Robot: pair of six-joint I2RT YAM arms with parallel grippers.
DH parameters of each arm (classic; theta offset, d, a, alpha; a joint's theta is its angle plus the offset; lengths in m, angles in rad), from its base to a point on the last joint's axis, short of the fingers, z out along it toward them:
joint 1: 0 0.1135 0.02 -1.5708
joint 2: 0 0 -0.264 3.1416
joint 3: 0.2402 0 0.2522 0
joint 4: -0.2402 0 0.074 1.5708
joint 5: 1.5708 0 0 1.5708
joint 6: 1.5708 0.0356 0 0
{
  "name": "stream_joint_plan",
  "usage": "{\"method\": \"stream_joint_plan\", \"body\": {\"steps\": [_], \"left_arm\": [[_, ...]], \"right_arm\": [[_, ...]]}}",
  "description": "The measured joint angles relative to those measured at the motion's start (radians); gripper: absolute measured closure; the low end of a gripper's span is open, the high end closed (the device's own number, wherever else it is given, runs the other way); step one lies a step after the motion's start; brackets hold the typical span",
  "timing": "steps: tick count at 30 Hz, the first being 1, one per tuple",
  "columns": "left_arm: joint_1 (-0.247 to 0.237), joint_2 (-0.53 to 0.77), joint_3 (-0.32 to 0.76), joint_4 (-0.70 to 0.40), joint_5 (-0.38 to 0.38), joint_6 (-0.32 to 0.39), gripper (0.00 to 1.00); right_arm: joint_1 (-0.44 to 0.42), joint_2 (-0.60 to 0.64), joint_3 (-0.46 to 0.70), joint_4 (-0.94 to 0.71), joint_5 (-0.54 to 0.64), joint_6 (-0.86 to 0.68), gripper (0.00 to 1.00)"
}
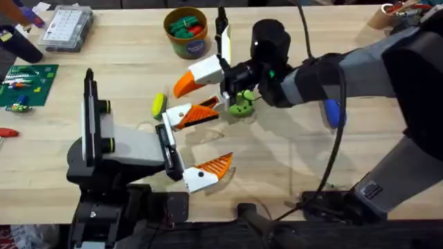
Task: Pick up the gripper from the table and insert it into the empty holder that is missing its gripper. Then pick up a screw, insert it into the mounting hole, and use the screwdriver to tighten it. Finally, clean up the table by picking up the vegetable and placing it into the bucket.
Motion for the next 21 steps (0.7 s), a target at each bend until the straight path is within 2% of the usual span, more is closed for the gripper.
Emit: {"method": "stream_joint_plan", "body": {"steps": [8,15,19,21], "left_arm": [[0.0,0.0,0.0,0.0,0.0,0.0,0.015],[0.0,0.0,0.0,-0.001,0.0,0.0,0.015],[0.0,0.0,0.0,-0.001,0.0,0.0,0.015],[0.0,0.0,0.0,-0.001,0.0,0.0,0.015]], "right_arm": [[-0.076,0.0,0.0,0.035,-0.082,0.014,0.005],[-0.147,-0.002,0.001,0.307,-0.147,0.125,0.005],[-0.181,-0.009,-0.007,0.478,-0.143,0.219,0.004],[-0.197,-0.02,-0.036,0.5,-0.128,0.247,0.004]]}}
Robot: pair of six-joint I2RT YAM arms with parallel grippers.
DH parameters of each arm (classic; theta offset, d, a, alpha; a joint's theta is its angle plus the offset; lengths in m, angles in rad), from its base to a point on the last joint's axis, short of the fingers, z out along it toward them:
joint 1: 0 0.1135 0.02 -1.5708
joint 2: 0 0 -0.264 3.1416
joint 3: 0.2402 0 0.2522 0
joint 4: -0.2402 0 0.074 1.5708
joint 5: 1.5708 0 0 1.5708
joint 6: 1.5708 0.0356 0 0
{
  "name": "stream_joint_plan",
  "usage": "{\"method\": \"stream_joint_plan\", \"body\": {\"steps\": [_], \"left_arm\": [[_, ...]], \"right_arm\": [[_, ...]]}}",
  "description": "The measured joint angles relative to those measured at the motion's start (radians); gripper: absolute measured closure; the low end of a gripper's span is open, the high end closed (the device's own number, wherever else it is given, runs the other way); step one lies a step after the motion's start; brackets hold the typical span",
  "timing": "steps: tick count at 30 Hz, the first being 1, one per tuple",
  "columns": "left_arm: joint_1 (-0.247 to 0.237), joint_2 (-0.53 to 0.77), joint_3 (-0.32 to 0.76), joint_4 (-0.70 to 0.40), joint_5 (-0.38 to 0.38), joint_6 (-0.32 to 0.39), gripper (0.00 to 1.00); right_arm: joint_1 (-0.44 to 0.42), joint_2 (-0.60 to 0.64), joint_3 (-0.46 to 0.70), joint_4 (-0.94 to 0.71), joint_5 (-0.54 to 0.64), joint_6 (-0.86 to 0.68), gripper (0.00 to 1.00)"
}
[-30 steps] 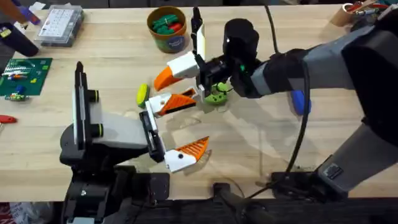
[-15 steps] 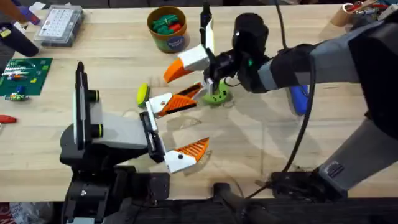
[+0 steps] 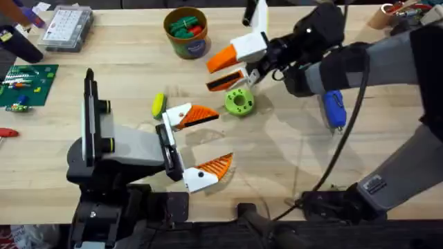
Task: Pick up the gripper from the table and insert it into the empty holder that is missing its gripper. Then pick up a screw, insert it into the mounting hole, and use the screwdriver to tighten it. Finally, clean up the table by picking up the vegetable and placing it into the bucket.
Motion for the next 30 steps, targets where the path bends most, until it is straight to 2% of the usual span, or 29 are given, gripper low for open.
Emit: {"method": "stream_joint_plan", "body": {"steps": [6,9,16,24,30], "left_arm": [[0.0,0.0,0.0,0.0,0.0,0.0,0.015],[0.0,0.0,0.0,0.0,0.0,0.0,0.015],[0.0,0.0,0.0,0.0,0.0,0.0,0.015],[0.0,0.0,0.0,0.0,0.0,0.0,0.015],[0.0,0.0,0.0,0.0,0.0,0.0,0.015]], "right_arm": [[-0.031,-0.013,-0.176,-0.002,0.059,0.017,0.004],[-0.03,-0.015,-0.225,-0.002,0.073,0.017,0.004],[0.0,-0.096,-0.241,0.003,0.093,0.014,0.005],[0.05,-0.102,-0.309,-0.001,0.158,-0.006,0.006],[0.078,-0.102,-0.313,-0.001,0.19,-0.011,0.007]]}}
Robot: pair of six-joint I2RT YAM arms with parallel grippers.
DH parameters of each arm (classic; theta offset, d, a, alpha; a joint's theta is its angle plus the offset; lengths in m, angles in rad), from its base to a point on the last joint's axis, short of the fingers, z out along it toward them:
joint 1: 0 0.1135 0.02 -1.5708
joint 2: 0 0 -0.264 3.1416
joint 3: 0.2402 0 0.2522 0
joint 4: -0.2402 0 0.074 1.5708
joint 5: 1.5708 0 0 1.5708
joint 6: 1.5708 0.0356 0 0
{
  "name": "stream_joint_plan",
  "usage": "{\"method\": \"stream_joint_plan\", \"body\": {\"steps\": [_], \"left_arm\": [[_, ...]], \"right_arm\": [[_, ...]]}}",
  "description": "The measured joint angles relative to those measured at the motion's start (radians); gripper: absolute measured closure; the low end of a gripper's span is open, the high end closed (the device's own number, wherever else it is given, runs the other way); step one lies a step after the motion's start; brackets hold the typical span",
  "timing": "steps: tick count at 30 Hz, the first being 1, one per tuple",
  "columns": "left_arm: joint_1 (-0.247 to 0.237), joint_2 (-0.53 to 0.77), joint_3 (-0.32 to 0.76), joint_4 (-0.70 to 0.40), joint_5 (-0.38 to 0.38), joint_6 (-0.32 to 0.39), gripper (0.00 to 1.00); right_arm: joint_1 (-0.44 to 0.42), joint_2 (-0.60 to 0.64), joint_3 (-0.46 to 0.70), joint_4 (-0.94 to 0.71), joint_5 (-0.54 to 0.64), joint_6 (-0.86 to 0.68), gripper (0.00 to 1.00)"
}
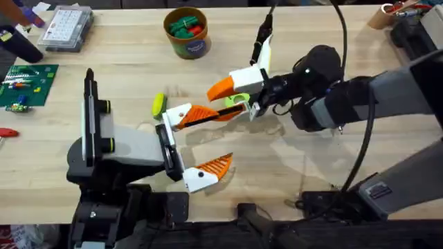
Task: Pick up the gripper from the table and insert it into the empty holder that is missing its gripper. Then pick up a screw, insert it into the mounting hole, and use the screwdriver to tighten it. Finally, clean up the table by picking up the vegetable and placing it into the bucket.
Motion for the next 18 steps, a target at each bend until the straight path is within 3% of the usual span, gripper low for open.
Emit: {"method": "stream_joint_plan", "body": {"steps": [5,12,14,18], "left_arm": [[0.0,0.0,0.0,0.0,0.0,0.0,0.015],[0.0,0.0,0.0,0.0,0.0,0.0,0.015],[0.0,0.0,0.0,0.0,0.0,0.0,0.015],[0.0,0.0,0.0,0.001,0.0,0.003,0.015]], "right_arm": [[0.015,0.0,0.0,0.0,0.018,-0.007,0.046],[0.015,0.0,0.0,-0.006,0.025,-0.018,0.304],[0.015,0.0,0.0,-0.006,0.026,-0.02,0.401],[0.015,0.0,-0.001,-0.013,0.026,-0.02,0.705]]}}
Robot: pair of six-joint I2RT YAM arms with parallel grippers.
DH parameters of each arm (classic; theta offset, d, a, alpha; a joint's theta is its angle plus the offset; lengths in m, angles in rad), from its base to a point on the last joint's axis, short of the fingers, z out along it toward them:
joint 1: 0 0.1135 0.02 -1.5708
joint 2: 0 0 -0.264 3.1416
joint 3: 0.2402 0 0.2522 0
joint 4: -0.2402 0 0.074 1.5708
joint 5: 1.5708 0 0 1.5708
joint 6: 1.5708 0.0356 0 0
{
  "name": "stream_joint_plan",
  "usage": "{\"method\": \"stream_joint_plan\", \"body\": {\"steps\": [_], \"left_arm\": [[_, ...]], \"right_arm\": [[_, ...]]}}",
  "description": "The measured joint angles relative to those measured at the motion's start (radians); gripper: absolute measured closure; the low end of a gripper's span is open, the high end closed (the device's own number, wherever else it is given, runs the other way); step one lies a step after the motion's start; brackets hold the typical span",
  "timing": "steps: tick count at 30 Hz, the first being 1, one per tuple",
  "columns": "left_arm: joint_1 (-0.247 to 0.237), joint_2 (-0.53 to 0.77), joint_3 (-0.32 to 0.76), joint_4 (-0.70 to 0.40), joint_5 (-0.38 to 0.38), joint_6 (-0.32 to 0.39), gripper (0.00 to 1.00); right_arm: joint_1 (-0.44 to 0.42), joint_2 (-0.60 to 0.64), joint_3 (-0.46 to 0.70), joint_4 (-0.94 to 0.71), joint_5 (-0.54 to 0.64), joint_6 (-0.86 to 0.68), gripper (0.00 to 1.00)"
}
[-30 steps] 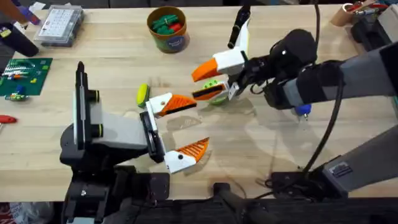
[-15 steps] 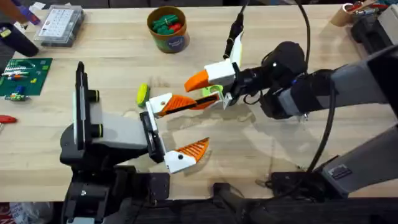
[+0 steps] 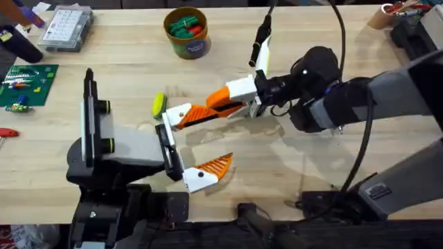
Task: Pick up the gripper from the table and insert it into the empty holder that is missing its gripper. Then pick up a screw, insert it into the mounting hole, and use the screwdriver to tighten it. Finally, clean up the table by picking up the vegetable and placing it into the bucket.
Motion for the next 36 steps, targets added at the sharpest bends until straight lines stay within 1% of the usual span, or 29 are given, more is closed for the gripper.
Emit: {"method": "stream_joint_plan", "body": {"steps": [2,4,5,21,28,36], "left_arm": [[0.0,0.0,0.0,0.001,0.0,0.007,0.015],[0.0,0.0,0.0,0.002,-0.002,0.01,0.015],[0.0,0.0,0.0,0.001,-0.003,0.01,0.015],[0.0,0.0,0.0,0.002,-0.008,0.009,0.015],[0.0,0.0,0.0,0.0,-0.003,-0.008,0.015],[0.0,0.0,0.0,0.0,-0.001,-0.01,0.015]], "right_arm": [[0.002,0.0,-0.002,-0.009,0.0,0.0,0.817],[0.008,0.0,-0.008,-0.014,0.0,0.0,0.96],[0.011,0.001,-0.009,-0.016,-0.001,0.0,0.984],[0.019,0.001,-0.01,-0.016,0.001,0.0,0.993],[0.019,0.001,-0.006,-0.1,0.027,-0.024,0.994],[0.019,0.001,0.022,-0.124,0.024,-0.05,0.994]]}}
